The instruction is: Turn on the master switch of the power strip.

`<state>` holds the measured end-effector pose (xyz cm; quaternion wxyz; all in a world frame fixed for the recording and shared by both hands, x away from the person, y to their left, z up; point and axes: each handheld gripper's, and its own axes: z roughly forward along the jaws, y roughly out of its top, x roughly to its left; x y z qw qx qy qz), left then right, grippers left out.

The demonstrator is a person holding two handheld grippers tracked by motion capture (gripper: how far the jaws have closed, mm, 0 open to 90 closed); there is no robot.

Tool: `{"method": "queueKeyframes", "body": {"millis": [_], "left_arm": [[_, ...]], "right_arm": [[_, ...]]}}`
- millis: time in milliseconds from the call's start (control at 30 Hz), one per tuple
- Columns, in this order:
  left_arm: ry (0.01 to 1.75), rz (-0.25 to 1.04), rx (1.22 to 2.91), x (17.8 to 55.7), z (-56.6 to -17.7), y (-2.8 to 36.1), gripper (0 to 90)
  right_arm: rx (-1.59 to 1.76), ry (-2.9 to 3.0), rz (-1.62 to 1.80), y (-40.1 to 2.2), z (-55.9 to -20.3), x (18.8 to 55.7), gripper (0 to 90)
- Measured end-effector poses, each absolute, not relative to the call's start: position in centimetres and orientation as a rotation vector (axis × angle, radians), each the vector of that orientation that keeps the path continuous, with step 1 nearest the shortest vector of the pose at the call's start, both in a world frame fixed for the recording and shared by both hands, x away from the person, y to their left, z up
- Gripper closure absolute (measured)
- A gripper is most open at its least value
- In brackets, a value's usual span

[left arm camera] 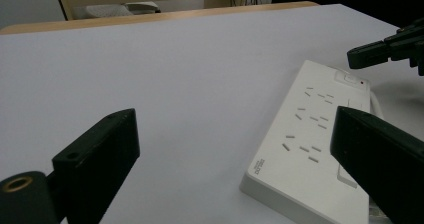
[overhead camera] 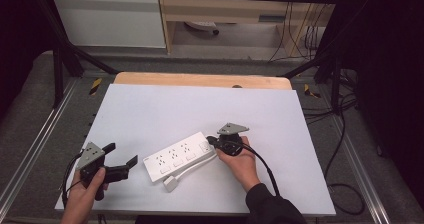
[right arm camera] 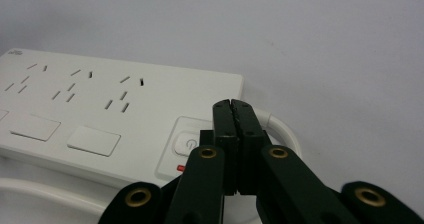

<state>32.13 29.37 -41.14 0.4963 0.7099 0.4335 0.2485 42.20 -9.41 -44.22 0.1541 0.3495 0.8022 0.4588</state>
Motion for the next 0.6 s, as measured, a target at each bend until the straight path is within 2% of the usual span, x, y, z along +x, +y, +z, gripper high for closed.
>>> {"method": "queueKeyframes", "body": {"millis": [600], "left_arm": [[1.048, 0.604, 1.721, 32.14, -41.12, 29.39, 5.5]], "right_arm": [[0.988, 2.306, 1.320, -8.71, -44.60, 41.88, 90.0]]}}
